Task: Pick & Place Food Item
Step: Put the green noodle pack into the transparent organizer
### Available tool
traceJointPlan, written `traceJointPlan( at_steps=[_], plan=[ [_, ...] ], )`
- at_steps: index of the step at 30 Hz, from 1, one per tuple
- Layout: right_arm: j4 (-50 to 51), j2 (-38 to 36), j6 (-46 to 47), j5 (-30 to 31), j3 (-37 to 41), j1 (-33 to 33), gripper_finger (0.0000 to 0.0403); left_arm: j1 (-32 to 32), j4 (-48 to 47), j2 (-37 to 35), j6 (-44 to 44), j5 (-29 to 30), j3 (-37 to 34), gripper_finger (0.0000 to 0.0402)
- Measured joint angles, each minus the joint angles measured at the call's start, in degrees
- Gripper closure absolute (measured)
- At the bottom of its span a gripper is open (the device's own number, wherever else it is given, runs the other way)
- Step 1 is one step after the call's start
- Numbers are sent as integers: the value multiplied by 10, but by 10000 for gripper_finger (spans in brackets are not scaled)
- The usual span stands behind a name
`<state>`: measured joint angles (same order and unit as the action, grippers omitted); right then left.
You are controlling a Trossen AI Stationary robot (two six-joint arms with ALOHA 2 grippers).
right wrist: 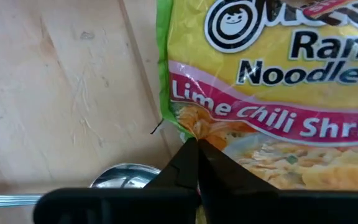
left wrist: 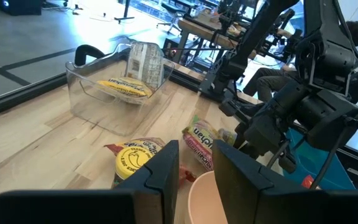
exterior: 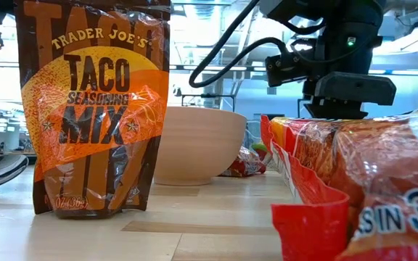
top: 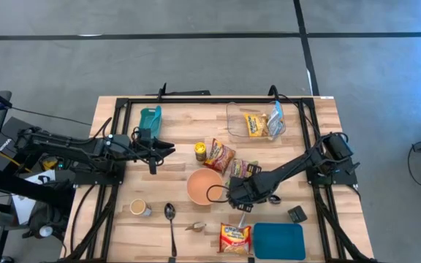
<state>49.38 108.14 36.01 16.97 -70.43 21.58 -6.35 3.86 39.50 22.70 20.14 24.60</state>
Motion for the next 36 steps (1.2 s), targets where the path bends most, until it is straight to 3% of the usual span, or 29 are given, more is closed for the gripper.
traceJointPlan(
  at_steps=[14,36],
  plan=[
    [70,0,-4,0,-93,5,403,0,0,0,0,0,0,309],
    [270,0,76,19,-309,4,403,0,0,0,0,0,0,309]
  ],
)
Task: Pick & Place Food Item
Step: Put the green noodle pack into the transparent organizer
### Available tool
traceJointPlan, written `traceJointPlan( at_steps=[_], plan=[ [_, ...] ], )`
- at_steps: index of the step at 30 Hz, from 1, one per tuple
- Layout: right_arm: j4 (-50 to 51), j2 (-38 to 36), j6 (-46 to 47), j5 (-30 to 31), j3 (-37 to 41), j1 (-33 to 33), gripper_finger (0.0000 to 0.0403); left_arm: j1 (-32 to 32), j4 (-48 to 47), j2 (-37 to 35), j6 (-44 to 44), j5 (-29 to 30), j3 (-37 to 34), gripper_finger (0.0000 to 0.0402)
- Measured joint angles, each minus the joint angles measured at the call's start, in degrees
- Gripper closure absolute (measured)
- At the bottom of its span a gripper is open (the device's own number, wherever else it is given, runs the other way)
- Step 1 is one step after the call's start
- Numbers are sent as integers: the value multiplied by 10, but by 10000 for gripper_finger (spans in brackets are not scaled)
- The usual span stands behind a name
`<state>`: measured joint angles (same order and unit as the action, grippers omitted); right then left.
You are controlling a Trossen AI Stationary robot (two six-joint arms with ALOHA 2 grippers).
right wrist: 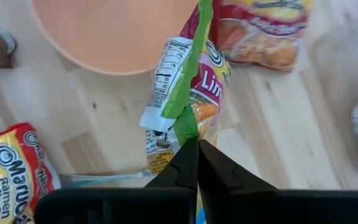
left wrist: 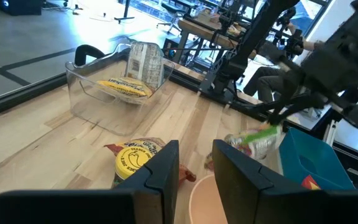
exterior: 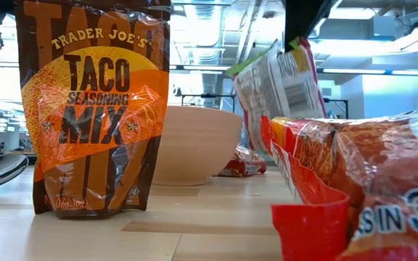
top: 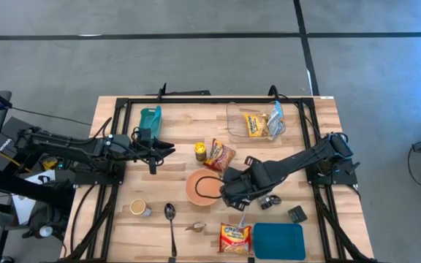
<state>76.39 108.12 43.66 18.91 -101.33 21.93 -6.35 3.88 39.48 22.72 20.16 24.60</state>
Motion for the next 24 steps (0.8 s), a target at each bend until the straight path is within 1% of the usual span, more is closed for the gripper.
traceJointPlan(
  at_steps=[8,13,19,24],
  plan=[
    [82,0,32,58,-64,-4,403,0,0,0,0,0,0,309],
    [98,0,35,97,-108,-21,403,0,0,0,0,0,0,309],
    [97,0,-18,130,-163,-55,403,0,0,0,0,0,0,309],
    [84,0,-82,132,-200,-91,403,0,0,0,0,0,0,309]
  ],
)
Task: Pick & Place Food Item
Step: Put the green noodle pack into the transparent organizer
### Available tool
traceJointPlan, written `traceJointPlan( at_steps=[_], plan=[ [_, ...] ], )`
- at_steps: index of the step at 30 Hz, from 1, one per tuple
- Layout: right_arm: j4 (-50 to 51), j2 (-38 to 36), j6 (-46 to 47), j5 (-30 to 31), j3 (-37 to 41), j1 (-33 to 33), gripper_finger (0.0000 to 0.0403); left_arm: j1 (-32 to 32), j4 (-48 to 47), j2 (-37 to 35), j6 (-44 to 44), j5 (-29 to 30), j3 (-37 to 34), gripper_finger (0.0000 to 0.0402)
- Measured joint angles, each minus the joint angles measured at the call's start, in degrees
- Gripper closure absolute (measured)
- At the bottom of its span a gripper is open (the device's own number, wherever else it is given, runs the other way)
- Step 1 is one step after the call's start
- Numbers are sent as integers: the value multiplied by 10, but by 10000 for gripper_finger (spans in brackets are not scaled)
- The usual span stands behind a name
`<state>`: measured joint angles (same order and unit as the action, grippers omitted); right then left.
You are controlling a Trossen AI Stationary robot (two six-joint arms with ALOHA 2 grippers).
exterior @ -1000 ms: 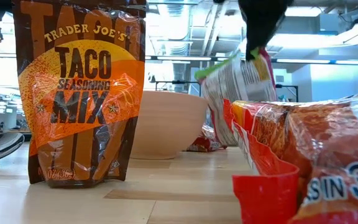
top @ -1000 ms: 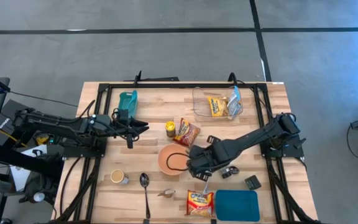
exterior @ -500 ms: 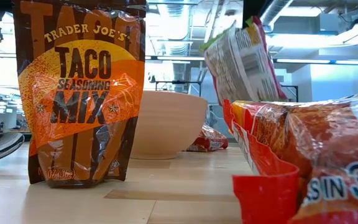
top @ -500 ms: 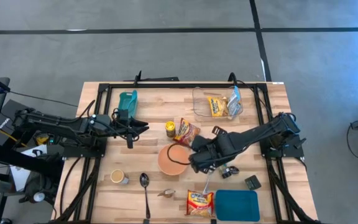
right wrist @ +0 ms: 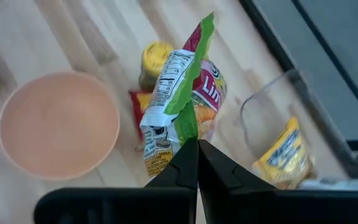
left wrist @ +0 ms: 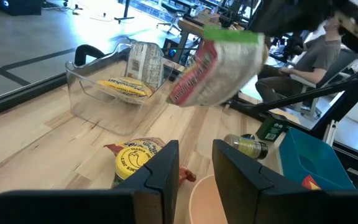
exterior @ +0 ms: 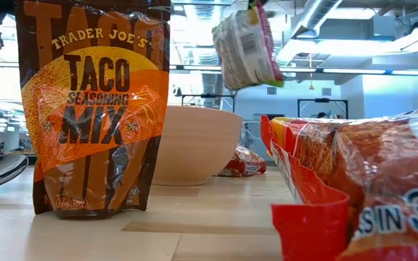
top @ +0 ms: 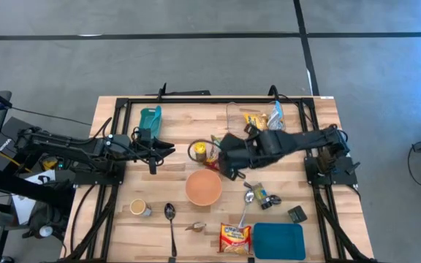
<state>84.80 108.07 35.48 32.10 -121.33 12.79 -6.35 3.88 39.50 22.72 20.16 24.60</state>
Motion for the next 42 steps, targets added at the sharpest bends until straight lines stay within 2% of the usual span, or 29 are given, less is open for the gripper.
traceJointPlan(
  at_steps=[11,24,42],
  plan=[
    [0,0,-67,10,-22,-102,403,0,0,0,0,0,0,309],
    [32,0,-90,10,-22,-217,403,0,0,0,0,0,0,309],
    [52,-4,-91,8,-21,-315,403,0,0,0,0,0,0,309]
  ],
)
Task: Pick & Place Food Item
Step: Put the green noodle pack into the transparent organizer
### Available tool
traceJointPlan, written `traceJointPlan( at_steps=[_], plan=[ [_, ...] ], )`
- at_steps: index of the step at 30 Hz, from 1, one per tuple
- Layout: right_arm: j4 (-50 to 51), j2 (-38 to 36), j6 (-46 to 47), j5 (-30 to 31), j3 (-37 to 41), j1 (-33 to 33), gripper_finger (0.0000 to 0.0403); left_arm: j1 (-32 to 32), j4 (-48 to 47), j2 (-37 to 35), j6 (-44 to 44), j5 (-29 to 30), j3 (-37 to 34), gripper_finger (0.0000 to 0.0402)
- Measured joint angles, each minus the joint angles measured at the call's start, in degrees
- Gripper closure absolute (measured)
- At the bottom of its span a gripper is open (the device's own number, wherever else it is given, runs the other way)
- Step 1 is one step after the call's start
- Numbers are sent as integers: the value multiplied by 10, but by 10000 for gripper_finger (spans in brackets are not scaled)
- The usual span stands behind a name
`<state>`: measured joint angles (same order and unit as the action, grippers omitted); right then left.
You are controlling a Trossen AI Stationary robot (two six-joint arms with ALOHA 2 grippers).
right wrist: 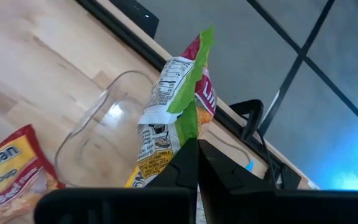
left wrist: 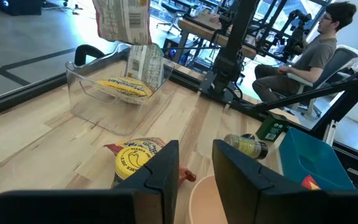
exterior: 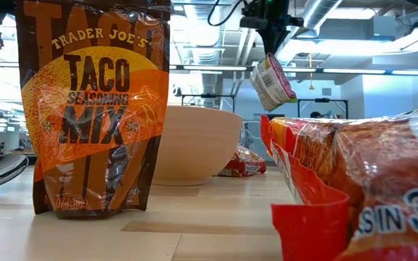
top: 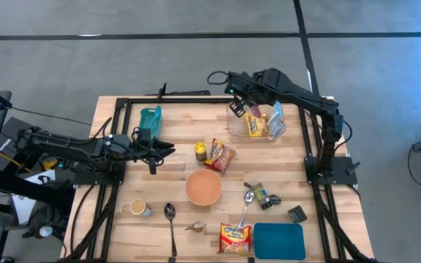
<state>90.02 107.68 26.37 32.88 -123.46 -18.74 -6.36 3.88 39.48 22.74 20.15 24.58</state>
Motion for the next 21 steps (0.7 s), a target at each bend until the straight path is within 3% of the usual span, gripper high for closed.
traceJointPlan(
  at_steps=[21],
  plan=[
    [0,0,51,1,0,-8,403,0,0,0,0,0,0,309]
  ],
)
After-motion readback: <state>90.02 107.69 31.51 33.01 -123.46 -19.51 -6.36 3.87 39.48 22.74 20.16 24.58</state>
